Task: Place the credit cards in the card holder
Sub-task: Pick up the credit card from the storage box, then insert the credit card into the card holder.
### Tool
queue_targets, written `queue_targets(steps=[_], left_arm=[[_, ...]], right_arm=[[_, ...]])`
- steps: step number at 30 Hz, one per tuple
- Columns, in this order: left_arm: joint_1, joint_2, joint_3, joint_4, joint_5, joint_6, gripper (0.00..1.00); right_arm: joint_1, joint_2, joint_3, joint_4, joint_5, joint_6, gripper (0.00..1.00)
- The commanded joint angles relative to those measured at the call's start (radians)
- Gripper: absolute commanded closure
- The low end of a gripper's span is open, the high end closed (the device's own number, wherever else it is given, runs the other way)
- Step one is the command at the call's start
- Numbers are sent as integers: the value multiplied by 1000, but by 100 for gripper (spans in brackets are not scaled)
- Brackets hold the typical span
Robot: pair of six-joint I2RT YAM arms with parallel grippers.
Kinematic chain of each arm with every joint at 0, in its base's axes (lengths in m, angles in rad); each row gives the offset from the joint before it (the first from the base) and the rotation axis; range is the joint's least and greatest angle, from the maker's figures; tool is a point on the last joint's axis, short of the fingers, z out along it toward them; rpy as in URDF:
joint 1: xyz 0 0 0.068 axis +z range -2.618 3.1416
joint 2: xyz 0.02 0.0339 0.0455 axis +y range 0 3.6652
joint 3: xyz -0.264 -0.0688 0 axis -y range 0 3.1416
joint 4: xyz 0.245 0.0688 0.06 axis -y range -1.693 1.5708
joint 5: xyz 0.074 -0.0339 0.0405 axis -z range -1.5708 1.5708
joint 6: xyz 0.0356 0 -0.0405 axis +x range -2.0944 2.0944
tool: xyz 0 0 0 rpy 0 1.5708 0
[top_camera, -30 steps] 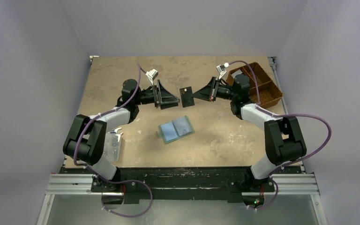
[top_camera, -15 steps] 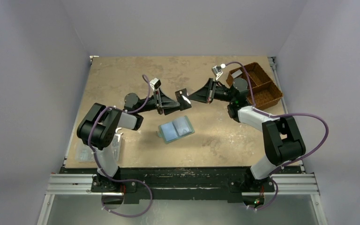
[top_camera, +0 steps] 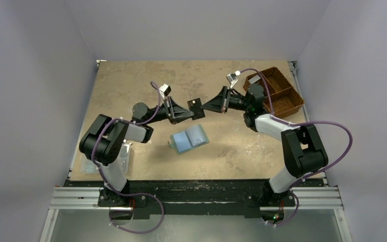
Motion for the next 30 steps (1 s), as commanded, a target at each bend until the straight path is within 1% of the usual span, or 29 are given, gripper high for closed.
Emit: queue_targets(steps=[1, 2, 3, 4, 5, 6, 7, 10, 13, 16, 20, 24, 27, 30], left_arm=[[11, -184, -31, -377, -70, 408, 100], [11, -244, 20, -754, -118, 613, 100], [6, -283, 83, -1103, -210, 827, 100], [1, -296, 138, -1311, -290, 968, 100], [2, -295, 157, -1420, -326, 1034, 100], [12, -292, 151, -1450, -328, 1050, 100], [16, -287, 133, -1454, -324, 1044, 100], [16, -280, 70, -1416, -306, 1001, 100], [16, -277, 33, -1371, -291, 973, 100], [16, -264, 23, -1364, -268, 969, 100], [16, -246, -1, -1360, -231, 981, 100], [21, -240, -16, -1407, -227, 1013, 100], [31, -260, -40, -1412, -230, 1012, 100], [43, -270, -59, -1404, -219, 1006, 100]], right_arm=[[8, -5, 53, -337, 79, -267, 93], [9, -8, 92, -500, 175, -406, 82], [15, -8, 135, -710, 258, -531, 73], [26, -8, 152, -771, 300, -610, 65], [33, -2, 154, -790, 312, -650, 58], [34, 13, 151, -794, 301, -676, 54], [36, 35, 148, -791, 277, -691, 52], [64, 118, 165, -785, 201, -726, 53], [111, 188, 217, -820, 191, -763, 59], [136, 223, 235, -787, 177, -750, 72], [139, 277, 249, -767, 174, -745, 85], [140, 291, 237, -765, 216, -750, 87], [139, 298, 226, -773, 269, -756, 87], [139, 315, 216, -782, 290, -758, 87]])
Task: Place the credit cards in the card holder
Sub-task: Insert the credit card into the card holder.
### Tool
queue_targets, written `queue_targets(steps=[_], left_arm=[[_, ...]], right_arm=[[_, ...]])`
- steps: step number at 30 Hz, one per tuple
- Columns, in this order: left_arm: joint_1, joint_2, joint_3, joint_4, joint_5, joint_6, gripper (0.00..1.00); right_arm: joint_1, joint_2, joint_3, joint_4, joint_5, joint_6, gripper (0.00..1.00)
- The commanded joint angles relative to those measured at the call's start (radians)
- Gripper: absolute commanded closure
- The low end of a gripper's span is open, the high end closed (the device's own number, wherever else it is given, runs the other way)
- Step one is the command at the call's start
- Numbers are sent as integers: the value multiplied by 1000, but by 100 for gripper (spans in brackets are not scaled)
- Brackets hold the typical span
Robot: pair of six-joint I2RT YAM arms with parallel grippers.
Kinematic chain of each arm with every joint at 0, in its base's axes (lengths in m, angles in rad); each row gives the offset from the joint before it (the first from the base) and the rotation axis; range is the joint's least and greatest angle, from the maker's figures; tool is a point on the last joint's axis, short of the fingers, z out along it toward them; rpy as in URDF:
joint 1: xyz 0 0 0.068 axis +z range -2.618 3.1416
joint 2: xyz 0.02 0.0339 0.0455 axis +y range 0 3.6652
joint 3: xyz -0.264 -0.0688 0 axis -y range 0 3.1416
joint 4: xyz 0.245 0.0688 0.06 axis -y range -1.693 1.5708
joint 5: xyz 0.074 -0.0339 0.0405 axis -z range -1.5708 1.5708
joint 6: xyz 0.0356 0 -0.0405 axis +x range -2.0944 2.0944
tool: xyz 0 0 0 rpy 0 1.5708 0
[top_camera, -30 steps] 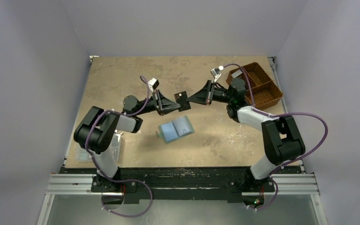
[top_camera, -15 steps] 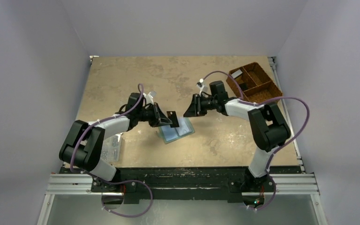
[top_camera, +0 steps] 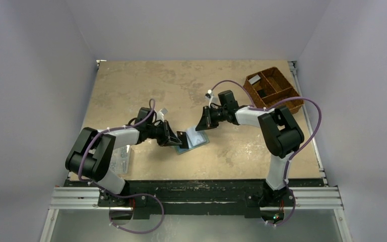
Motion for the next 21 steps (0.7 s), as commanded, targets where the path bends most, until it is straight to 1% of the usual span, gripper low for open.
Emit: queue_targets(steps=[1, 7, 13, 17, 21], left_arm=[[22, -27, -33, 15, 41, 14, 100], [26, -3, -88, 158, 100, -67, 100], [28, -2, -105, 203, 123, -79, 100], [29, 11, -126, 274, 149, -121, 100], [32, 29, -128, 299, 151, -132, 100]], right_arm=[[-3, 14, -2, 2, 59, -26, 87], [-7, 14, -40, -1, 106, -25, 88], [-10, 38, -49, -12, 148, -8, 93], [-13, 40, -58, -11, 159, -9, 94], [-18, 33, -59, -13, 156, -14, 94]])
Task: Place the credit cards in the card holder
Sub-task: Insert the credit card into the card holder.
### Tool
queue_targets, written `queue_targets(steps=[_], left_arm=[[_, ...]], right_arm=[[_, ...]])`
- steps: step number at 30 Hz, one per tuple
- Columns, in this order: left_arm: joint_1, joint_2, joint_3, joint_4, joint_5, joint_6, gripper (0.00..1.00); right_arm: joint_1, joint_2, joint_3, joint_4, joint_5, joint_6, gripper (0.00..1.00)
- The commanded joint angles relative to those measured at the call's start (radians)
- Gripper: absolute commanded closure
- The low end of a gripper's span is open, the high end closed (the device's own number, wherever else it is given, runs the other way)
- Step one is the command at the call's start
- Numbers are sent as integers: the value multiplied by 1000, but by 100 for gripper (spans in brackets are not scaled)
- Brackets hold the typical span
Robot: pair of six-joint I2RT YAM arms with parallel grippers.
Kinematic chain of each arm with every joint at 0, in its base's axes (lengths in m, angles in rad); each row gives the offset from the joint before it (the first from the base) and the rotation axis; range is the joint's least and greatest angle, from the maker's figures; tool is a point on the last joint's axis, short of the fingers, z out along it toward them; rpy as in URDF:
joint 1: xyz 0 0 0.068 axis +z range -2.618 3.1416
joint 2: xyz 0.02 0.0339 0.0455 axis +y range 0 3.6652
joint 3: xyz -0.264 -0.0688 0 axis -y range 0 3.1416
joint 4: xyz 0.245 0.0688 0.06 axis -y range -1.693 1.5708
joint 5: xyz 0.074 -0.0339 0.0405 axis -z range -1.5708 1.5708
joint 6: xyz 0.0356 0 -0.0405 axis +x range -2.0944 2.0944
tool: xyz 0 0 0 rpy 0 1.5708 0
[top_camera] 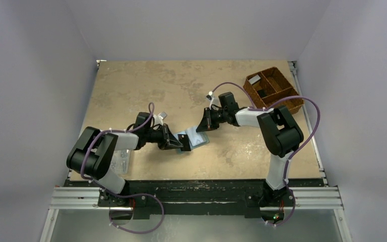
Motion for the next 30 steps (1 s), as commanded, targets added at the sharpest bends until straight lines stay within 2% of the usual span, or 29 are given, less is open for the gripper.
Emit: queue_targets(steps=[1, 14, 30], left_arm=[[13, 14, -9, 88, 33, -30, 100], [19, 43, -34, 135, 40, -52, 100], [21, 73, -50, 266, 71, -96, 100]], right_arm=[[-9, 18, -30, -44, 110, -30, 94], [-9, 31, -21, -42, 98, -30, 95], [-9, 35, -17, -48, 94, -32, 95]])
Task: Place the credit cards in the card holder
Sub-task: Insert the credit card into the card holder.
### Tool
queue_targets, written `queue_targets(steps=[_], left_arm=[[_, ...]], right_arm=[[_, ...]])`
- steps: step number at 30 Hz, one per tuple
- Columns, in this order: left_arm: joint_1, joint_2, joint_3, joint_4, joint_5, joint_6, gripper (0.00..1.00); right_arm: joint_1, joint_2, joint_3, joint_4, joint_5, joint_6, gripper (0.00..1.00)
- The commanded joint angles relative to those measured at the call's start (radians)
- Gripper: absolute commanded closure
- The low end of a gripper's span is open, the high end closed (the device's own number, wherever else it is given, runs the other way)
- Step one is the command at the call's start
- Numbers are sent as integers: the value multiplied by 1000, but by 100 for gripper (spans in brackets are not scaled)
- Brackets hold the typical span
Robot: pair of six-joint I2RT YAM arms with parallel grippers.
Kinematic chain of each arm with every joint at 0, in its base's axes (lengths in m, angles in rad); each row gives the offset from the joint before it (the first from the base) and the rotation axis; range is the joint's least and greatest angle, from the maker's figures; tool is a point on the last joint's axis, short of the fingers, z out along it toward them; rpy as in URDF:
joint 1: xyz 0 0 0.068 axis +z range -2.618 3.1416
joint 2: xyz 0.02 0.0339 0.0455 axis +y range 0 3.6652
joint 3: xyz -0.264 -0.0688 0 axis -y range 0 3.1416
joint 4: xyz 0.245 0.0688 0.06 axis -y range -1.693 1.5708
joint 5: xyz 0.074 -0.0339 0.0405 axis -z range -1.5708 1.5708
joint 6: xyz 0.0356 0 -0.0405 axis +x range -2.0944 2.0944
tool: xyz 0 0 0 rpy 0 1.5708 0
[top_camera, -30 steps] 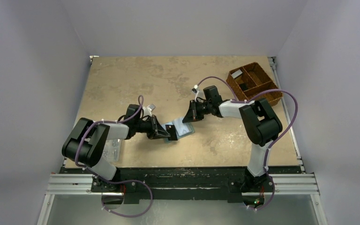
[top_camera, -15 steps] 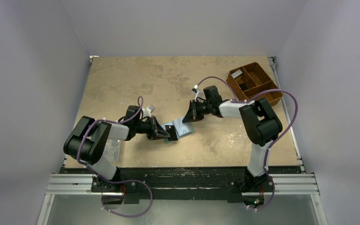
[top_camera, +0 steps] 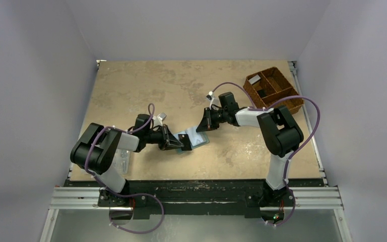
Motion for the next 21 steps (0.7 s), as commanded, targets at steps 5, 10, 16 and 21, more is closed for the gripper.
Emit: queue_targets(steps=[5, 10, 16, 21], left_arm=[[9, 14, -2, 95, 36, -11, 100], [9, 38, -8, 125, 38, -27, 100], [9, 59, -22, 204, 30, -58, 100], [9, 86, -26, 284, 21, -83, 100]], right_arm=[[-6, 36, -19, -52, 100, -36, 95], [-7, 33, -24, -51, 100, -33, 95], [-7, 34, -28, -49, 101, -34, 95], [-7, 36, -27, -50, 99, -35, 95]])
